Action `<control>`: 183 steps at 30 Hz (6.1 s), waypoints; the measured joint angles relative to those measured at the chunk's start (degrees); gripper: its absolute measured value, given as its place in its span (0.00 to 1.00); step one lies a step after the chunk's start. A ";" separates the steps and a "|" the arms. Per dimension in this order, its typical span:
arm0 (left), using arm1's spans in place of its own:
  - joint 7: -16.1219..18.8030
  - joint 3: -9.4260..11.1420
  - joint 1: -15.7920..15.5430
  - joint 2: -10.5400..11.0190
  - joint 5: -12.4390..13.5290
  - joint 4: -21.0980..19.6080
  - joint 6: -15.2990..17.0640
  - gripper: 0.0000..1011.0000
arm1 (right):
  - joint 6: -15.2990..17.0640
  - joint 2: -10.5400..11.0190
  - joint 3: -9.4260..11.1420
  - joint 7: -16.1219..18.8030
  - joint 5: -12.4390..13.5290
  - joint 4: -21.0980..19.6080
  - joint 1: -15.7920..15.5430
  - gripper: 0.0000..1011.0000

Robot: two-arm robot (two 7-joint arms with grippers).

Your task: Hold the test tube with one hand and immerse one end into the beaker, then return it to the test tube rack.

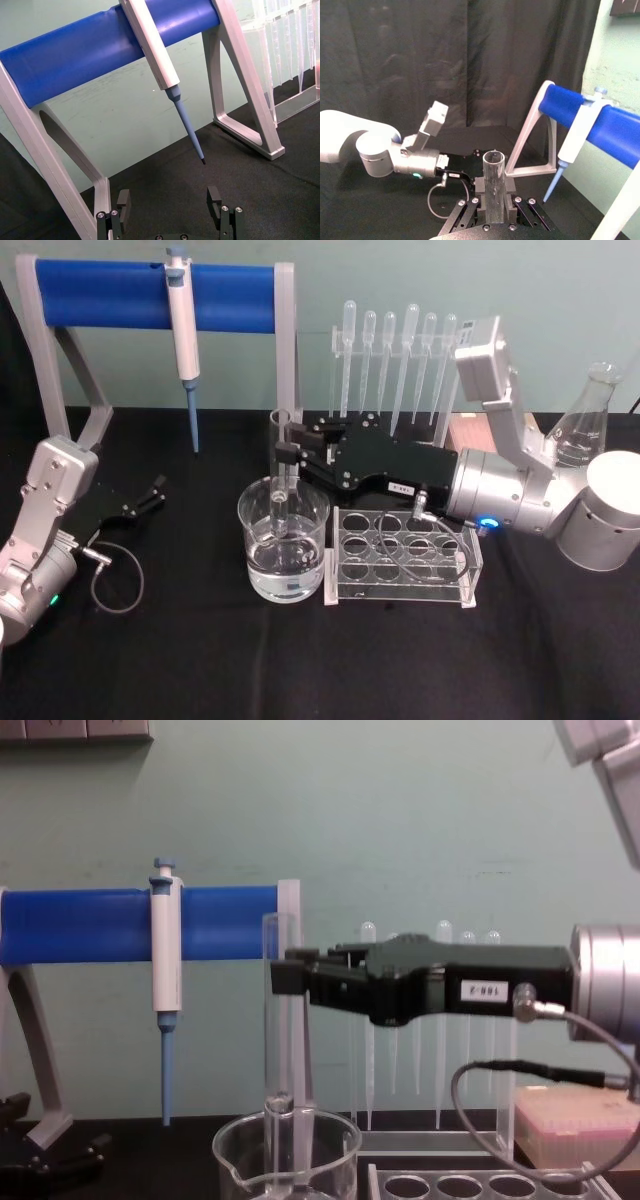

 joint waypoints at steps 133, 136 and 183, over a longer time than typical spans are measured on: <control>0.00 0.00 0.00 0.00 0.00 0.00 0.00 0.99 | -8.37 9.44 9.98 -4.58 -2.14 -4.66 -17.41 0.22; 0.00 0.00 0.00 0.00 0.00 0.00 0.00 0.99 | -8.36 9.46 9.95 -4.56 -2.12 -4.68 -17.37 0.22; 0.00 0.00 0.00 0.00 0.00 0.00 0.00 0.99 | -5.11 5.20 24.30 -27.67 -3.07 -14.87 -28.36 0.99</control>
